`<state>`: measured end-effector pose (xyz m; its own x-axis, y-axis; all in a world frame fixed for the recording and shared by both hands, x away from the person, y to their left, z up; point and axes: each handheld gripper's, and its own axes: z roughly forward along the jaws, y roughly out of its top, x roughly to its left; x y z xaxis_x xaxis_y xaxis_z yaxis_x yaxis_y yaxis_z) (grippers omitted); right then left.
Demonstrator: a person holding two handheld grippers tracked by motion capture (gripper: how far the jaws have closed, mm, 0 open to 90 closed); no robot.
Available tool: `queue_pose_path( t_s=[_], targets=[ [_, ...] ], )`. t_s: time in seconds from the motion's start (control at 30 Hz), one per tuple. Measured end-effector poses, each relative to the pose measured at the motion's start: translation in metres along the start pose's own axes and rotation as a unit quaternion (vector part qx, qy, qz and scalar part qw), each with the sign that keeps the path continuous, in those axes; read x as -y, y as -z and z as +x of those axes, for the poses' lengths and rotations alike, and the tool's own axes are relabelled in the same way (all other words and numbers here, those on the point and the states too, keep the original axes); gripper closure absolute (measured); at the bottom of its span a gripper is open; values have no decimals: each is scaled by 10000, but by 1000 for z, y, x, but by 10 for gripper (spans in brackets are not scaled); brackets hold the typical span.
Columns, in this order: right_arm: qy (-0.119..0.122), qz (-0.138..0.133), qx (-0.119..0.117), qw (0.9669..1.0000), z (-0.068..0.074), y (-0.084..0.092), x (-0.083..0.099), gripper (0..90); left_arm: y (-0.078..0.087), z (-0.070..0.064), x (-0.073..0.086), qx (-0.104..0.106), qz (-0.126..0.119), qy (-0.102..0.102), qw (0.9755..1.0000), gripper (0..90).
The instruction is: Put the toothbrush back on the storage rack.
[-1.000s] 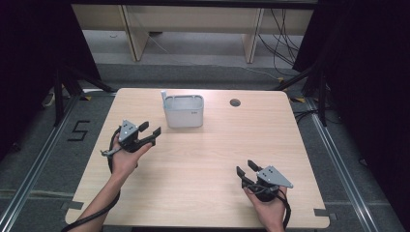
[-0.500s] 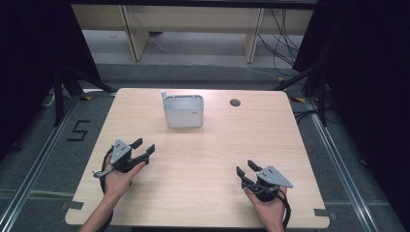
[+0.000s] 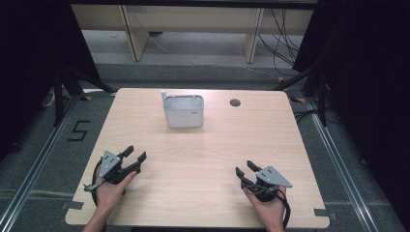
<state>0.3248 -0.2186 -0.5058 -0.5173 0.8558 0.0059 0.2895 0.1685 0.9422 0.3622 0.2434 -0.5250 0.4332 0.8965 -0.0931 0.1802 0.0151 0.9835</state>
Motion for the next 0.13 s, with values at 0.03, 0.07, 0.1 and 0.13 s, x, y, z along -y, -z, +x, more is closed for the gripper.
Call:
queue_pose_path(
  t_s=[0.03,0.07,0.1,0.13],
  targets=[
    [-33,33,7,10000,0,0,0,486,1,-1,0,-16,8,-61,10000,392],
    [-44,22,-2,10000,0,0,0,486,1,-2,1,-8,-20,-77,10000,392],
    [-48,16,0,10000,0,0,0,486,2,-4,0,-24,8,-136,9999,394],
    [-39,25,1,10000,0,0,0,486,2,-5,0,-37,40,-180,9998,394]
  ],
)
